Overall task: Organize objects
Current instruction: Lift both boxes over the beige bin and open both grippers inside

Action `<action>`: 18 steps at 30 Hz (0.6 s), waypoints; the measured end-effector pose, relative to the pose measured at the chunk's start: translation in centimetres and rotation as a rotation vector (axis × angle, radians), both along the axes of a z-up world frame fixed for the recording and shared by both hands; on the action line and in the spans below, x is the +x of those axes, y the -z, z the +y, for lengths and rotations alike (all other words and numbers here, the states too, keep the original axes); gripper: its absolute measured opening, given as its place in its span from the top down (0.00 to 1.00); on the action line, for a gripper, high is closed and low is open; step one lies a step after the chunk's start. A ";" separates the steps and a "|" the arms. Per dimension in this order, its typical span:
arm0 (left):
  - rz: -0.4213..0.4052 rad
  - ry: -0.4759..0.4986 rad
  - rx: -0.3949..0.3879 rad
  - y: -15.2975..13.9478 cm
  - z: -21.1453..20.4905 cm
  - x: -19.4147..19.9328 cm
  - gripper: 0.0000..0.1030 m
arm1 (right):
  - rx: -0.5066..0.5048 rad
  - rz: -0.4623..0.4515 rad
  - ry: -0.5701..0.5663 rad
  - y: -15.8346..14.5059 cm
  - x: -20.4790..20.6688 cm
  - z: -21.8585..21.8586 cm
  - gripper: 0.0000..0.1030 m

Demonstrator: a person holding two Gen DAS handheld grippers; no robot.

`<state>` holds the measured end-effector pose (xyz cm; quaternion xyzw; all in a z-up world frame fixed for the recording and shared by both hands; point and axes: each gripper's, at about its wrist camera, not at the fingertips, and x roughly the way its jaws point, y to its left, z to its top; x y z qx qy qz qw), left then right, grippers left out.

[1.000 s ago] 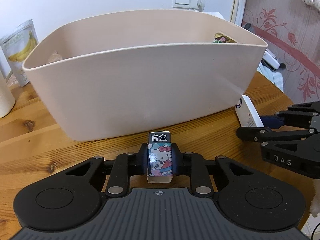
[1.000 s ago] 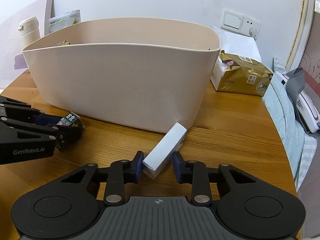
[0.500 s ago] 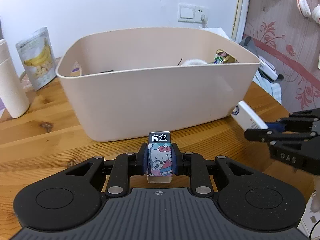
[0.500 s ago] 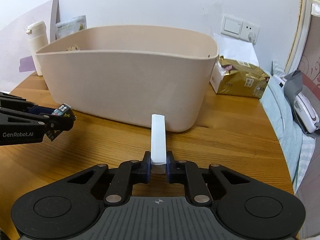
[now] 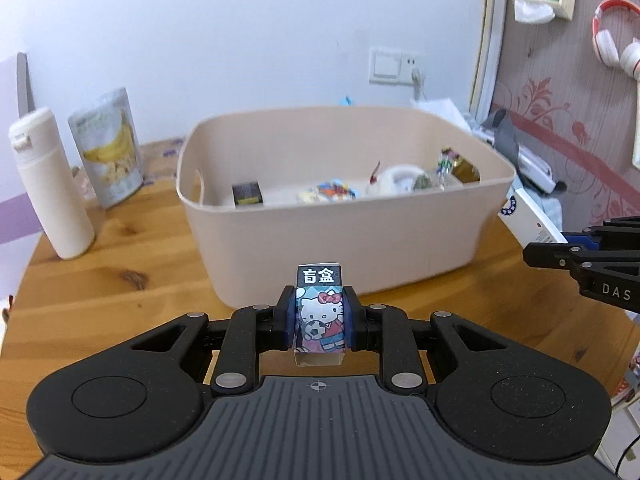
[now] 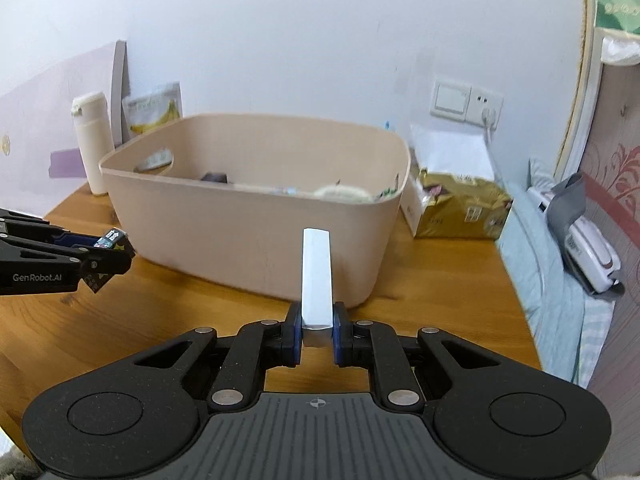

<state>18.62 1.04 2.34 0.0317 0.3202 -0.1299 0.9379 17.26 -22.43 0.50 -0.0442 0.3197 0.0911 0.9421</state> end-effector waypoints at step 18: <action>-0.139 0.018 0.004 -5.2 0.4 2.5 0.77 | 0.023 -0.110 0.017 -4.4 2.2 -0.1 0.86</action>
